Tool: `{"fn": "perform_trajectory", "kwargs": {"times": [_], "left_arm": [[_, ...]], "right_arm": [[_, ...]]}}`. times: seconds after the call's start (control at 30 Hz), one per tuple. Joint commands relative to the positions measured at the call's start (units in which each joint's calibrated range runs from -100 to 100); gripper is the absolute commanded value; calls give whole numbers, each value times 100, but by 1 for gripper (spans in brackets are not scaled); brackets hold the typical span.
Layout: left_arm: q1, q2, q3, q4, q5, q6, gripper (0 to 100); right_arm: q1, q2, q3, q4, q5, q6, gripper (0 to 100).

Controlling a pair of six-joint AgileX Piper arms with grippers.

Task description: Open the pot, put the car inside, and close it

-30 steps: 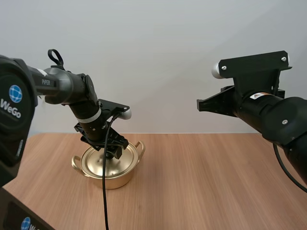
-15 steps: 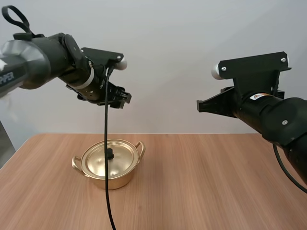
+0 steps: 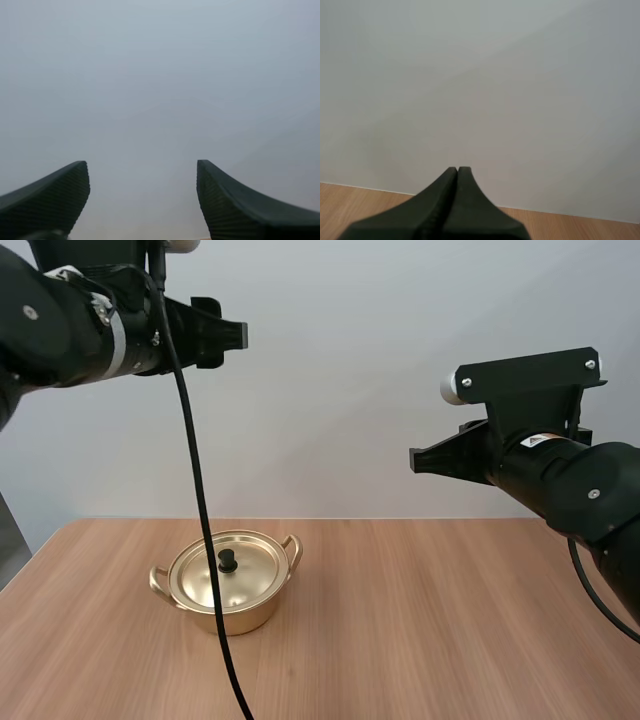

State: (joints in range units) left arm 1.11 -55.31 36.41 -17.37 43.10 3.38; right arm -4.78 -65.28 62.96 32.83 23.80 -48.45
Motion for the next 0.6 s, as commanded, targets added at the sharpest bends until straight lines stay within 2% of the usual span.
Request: {"fn": "perform_trajectory", "kwargs": {"times": [0.0,0.33,0.57], "left_arm": [[5,-1317,233,7,-10,-102,100],[5,-2237,1347,22,97,-102,100],[14,-3145,2257,636,71,-102,100]], "right_arm": [[-3,0,-3,6,-4,-1,0],[-3,0,-3,6,-4,-1,0],[-3,0,-3,6,-4,-1,0]]}}
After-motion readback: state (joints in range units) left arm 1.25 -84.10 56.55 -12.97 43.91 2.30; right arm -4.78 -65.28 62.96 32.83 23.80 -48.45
